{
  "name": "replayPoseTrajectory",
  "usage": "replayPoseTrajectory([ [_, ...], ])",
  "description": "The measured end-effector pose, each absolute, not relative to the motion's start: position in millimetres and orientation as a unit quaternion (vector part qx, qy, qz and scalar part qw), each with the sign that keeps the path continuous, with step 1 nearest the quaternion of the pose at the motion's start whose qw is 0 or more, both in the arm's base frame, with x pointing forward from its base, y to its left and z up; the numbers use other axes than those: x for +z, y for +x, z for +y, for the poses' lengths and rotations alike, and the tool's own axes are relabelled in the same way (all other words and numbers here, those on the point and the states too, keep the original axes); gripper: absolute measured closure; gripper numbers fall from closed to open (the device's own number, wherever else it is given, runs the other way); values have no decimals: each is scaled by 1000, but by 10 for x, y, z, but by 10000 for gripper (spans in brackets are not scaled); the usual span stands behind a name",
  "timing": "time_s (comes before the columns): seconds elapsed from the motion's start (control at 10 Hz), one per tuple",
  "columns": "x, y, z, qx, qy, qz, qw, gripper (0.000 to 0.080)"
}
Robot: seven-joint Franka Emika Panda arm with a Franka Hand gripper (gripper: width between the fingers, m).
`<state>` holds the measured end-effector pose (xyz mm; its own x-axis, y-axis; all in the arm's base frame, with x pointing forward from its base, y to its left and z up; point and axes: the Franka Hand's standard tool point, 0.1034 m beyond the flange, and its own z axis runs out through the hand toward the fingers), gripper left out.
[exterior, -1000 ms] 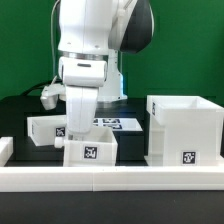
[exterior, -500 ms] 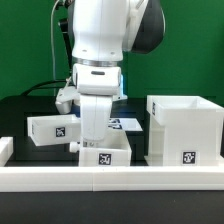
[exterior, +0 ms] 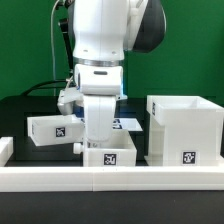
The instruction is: Assemble drawer
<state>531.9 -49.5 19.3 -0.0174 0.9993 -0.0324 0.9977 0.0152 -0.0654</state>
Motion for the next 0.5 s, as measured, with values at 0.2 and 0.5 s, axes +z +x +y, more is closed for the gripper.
replayPoseTrajectory([
  [0.2,197,5311,-566,35,-707,-706,11,758],
  [0.5,205,5328,-535,37,-706,-707,14,758],
])
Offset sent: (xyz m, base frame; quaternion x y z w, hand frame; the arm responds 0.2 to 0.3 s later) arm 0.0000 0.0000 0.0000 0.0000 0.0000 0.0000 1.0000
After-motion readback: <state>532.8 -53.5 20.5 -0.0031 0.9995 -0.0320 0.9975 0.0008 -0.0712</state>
